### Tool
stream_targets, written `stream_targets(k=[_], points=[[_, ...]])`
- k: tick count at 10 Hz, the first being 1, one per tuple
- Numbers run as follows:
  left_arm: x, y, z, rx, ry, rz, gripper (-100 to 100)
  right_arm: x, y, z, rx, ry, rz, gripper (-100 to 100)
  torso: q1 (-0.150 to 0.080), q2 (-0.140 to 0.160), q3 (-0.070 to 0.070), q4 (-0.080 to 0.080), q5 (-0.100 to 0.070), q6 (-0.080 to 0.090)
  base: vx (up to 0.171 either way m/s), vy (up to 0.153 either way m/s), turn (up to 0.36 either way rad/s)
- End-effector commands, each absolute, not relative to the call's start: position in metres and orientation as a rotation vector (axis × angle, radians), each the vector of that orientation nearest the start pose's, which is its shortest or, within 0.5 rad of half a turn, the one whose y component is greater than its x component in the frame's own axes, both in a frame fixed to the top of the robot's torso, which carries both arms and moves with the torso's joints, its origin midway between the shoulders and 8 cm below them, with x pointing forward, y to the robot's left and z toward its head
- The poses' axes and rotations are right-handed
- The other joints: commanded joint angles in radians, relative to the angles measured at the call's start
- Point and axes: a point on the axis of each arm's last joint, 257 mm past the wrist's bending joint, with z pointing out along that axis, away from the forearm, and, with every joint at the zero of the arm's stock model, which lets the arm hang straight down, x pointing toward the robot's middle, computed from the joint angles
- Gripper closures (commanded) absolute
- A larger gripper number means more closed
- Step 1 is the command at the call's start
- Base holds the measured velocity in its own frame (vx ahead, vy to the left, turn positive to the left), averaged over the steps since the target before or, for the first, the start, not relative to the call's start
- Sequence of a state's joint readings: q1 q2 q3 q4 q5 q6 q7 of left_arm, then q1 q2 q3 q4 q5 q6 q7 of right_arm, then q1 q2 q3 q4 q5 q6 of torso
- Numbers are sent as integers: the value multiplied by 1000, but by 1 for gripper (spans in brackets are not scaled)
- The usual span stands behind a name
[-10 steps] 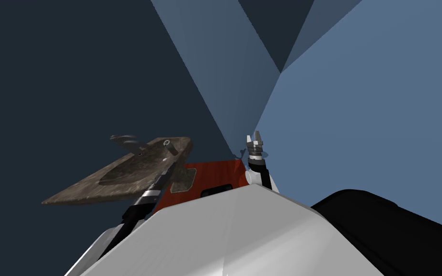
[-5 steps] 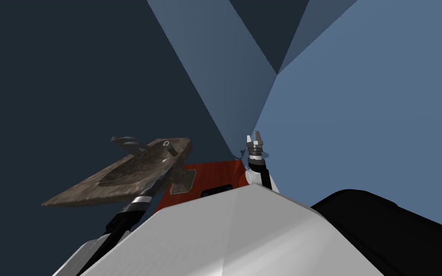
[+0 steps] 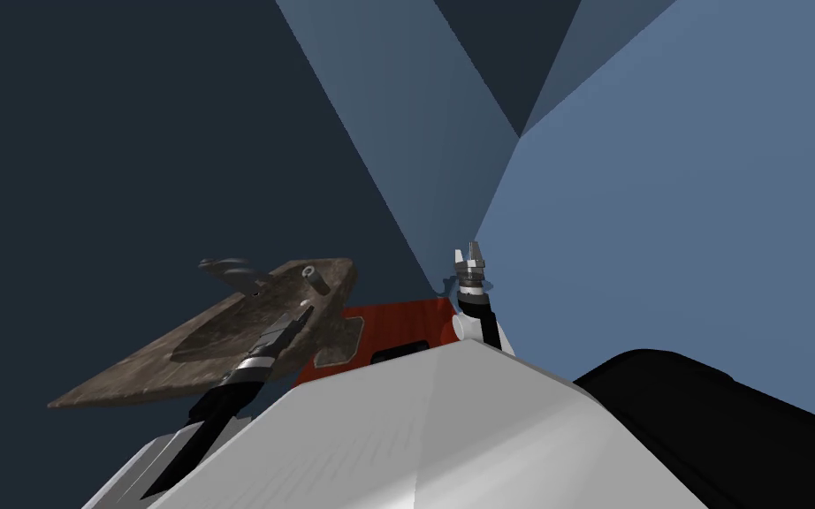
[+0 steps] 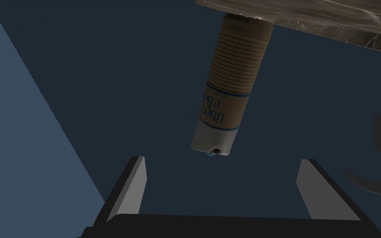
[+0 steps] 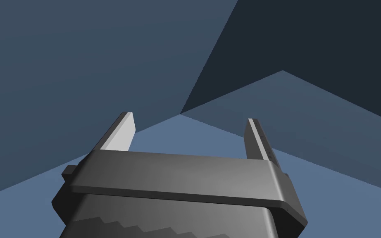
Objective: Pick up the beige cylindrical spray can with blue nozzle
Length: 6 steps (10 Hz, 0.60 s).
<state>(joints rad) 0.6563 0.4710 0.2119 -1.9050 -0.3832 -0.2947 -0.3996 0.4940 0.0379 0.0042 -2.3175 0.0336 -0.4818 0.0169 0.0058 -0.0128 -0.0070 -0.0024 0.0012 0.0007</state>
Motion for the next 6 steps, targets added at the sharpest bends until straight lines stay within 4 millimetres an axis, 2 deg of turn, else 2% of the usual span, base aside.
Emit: stream_targets(k=[1, 4, 5, 6], points=[[354, 421, -210, -182, 1581, -145, -100, 340, -277, 40, 638, 585, 1275, 0, 0, 0, 0, 0, 0, 0, 247, 110, -50], [363, 419, -198, -169, 1550, -142, -100, 340, -277, 40, 638, 585, 1275, 0, -2, -4, -2, -1, 0, 0, 222, 67, -82], [362, 420, -199, -171, 1556, -142, -100, 340, -277, 40, 638, 585, 1275, 0, -1, -3, -2, -1, 0, 0, 90, 34, -18], [362, 420, -198, -170, 1554, -142, 0, 340, -276, 40, 638, 585, 1275, 0, -4, 3, 1, 0, -1, 0, 18, 7, 1]])
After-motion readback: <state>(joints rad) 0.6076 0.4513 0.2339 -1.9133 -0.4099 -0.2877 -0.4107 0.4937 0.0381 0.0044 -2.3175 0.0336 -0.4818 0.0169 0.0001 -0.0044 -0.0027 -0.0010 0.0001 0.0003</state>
